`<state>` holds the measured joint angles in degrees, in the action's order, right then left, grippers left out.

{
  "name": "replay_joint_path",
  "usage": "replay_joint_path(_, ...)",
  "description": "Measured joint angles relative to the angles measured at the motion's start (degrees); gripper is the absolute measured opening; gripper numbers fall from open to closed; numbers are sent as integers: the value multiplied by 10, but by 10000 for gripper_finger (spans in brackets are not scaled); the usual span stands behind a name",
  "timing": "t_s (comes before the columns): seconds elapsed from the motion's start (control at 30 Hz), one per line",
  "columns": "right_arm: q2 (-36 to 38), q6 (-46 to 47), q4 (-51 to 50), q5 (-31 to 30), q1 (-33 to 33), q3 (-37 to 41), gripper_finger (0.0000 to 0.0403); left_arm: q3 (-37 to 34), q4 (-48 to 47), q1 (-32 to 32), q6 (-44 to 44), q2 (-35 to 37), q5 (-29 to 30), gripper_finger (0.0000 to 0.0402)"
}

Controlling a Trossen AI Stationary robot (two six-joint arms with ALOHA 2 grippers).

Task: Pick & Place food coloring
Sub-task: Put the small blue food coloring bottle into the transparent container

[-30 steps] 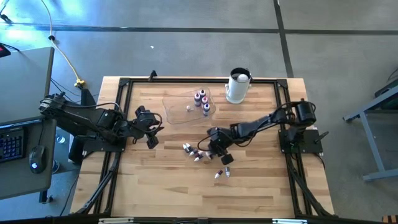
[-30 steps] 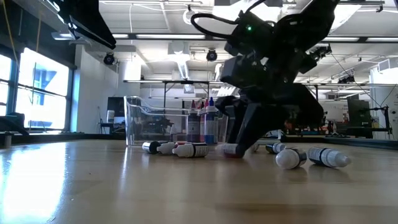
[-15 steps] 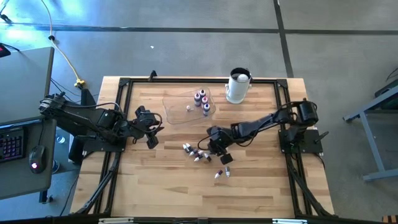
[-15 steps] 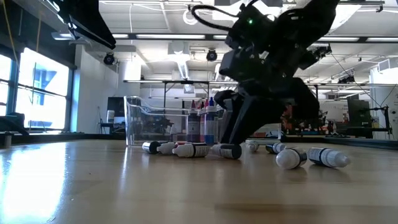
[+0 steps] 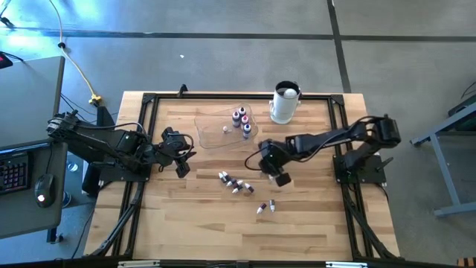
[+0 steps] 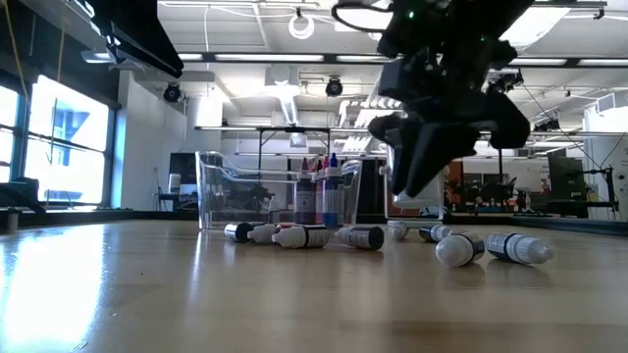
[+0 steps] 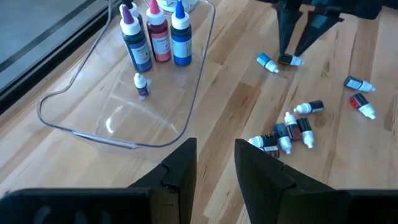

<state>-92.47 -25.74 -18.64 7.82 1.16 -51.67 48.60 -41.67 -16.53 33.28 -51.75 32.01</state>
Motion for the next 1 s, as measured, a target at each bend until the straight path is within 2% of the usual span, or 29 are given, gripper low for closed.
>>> replay_joint_path(0.27, -50, -64, 33, 2, 26, 0, 114, 0, 0, 0, 0, 0, 0, 106)
replay_joint_path(0.6, -96, -69, 36, -6, 31, -2, 114, 0, 0, 0, 0, 0, -1, 106)
replay_joint_path(0.8, -95, -64, 47, -12, 31, -1, 113, 0, 0, 0, 0, 0, -1, 106)
replay_joint_path(1.0, -97, -44, 64, -6, 31, 0, 77, 0, 0, 0, 0, 0, -1, 106)
